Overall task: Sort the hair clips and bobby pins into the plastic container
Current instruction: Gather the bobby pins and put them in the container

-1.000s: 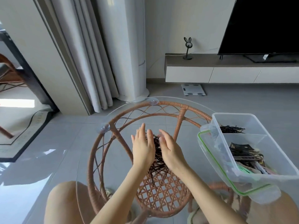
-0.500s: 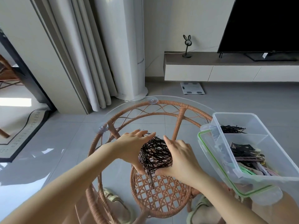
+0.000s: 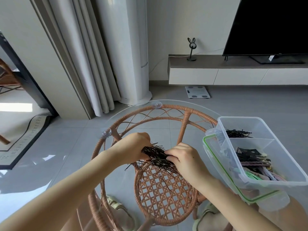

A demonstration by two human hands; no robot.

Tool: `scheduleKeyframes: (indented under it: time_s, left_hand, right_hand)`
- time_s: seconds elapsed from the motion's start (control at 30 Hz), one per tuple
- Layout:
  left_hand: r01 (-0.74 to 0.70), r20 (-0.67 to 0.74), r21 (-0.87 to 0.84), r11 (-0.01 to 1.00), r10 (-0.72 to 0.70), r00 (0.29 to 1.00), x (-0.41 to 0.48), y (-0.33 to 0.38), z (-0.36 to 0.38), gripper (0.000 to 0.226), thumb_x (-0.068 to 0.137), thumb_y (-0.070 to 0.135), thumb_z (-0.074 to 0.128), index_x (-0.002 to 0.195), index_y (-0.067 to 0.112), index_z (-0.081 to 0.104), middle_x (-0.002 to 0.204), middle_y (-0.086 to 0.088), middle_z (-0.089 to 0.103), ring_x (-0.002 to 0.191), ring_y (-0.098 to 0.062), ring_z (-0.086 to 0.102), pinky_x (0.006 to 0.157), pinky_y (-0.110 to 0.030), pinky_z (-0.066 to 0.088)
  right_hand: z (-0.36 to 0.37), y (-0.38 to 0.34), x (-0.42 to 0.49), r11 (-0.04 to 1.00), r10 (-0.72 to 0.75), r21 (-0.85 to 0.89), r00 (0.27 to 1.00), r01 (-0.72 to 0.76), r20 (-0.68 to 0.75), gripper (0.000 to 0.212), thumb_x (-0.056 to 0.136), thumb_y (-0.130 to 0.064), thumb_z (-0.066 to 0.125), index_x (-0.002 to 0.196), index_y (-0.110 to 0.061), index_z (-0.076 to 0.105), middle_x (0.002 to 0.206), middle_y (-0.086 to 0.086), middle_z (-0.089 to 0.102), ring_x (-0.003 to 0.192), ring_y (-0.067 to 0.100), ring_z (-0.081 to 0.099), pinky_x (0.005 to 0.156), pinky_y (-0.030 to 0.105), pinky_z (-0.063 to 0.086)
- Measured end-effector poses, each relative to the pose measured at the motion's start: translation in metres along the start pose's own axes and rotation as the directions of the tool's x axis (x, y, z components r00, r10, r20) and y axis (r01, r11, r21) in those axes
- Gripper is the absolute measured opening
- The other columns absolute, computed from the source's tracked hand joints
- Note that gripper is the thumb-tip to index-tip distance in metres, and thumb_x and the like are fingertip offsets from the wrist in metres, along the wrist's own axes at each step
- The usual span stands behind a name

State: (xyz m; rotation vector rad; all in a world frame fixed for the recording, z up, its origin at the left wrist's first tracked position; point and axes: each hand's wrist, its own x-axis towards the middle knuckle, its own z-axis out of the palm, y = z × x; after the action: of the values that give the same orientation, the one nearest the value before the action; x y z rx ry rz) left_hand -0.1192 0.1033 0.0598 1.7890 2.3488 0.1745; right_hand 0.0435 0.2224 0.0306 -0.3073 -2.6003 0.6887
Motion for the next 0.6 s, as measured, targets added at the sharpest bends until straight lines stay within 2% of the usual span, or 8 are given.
scheduleKeyframes:
  time_s: [0.13, 0.27, 0.33, 0.47, 0.6]
  left_hand:
    - [0.022, -0.011, -0.003, 1.000, -0.022, 1.000, -0.006, 0.001, -0.006, 0.032, 0.086, 0.030, 0.060, 0.116, 0.020, 0.063, 0.134, 0.001, 0.055, 0.120, -0.016, 0.052, 0.099, -0.023, 0.037]
    - [0.063, -0.023, -0.029, 0.998, -0.064, 0.998, -0.011, 0.008, -0.010, 0.035, 0.088, 0.025, 0.057, 0.123, 0.020, 0.059, 0.138, 0.002, 0.051, 0.126, -0.016, 0.048, 0.108, -0.028, 0.034]
    - [0.075, -0.050, -0.044, 0.996, -0.077, 0.996, -0.013, 0.011, -0.015, 0.034, 0.088, 0.024, 0.057, 0.121, 0.017, 0.060, 0.130, -0.001, 0.059, 0.119, -0.019, 0.055, 0.104, -0.032, 0.041]
    - [0.069, -0.137, -0.085, 0.994, -0.080, 0.987, -0.015, 0.016, -0.028, 0.021, 0.087, 0.021, 0.059, 0.104, 0.013, 0.067, 0.095, -0.004, 0.073, 0.086, -0.024, 0.066, 0.076, -0.033, 0.050]
    - [0.095, -0.189, -0.121, 0.988, -0.117, 0.975, -0.015, 0.023, -0.045, 0.020, 0.086, 0.022, 0.061, 0.103, 0.017, 0.070, 0.091, -0.001, 0.074, 0.073, -0.018, 0.066, 0.071, -0.030, 0.054]
  right_hand:
    - [-0.015, -0.005, 0.003, 0.999, 0.026, 0.038, 1.000, -0.026, -0.014, 0.013, 0.076, -0.005, 0.069, 0.088, -0.007, 0.073, 0.081, 0.008, 0.073, 0.081, 0.019, 0.064, 0.089, 0.034, 0.049]
    - [-0.031, -0.011, 0.006, 0.998, 0.034, 0.047, 0.999, -0.033, -0.032, 0.012, 0.076, -0.006, 0.069, 0.087, -0.010, 0.074, 0.081, 0.006, 0.073, 0.078, 0.014, 0.064, 0.084, 0.024, 0.047]
    - [-0.041, -0.013, 0.007, 0.998, 0.035, 0.047, 0.998, -0.033, -0.042, 0.012, 0.076, -0.007, 0.070, 0.087, -0.010, 0.074, 0.080, 0.005, 0.073, 0.077, 0.013, 0.063, 0.080, 0.018, 0.044]
    - [-0.066, -0.013, 0.008, 0.997, 0.049, 0.061, 0.996, -0.044, -0.080, 0.013, 0.075, -0.007, 0.071, 0.086, -0.012, 0.074, 0.080, 0.001, 0.073, 0.075, 0.006, 0.060, 0.077, 0.007, 0.039]
    - [-0.095, -0.009, 0.010, 0.989, 0.087, 0.127, 0.988, -0.071, -0.127, 0.014, 0.074, -0.009, 0.072, 0.086, -0.016, 0.074, 0.079, -0.010, 0.068, 0.074, -0.004, 0.061, 0.074, 0.003, 0.043]
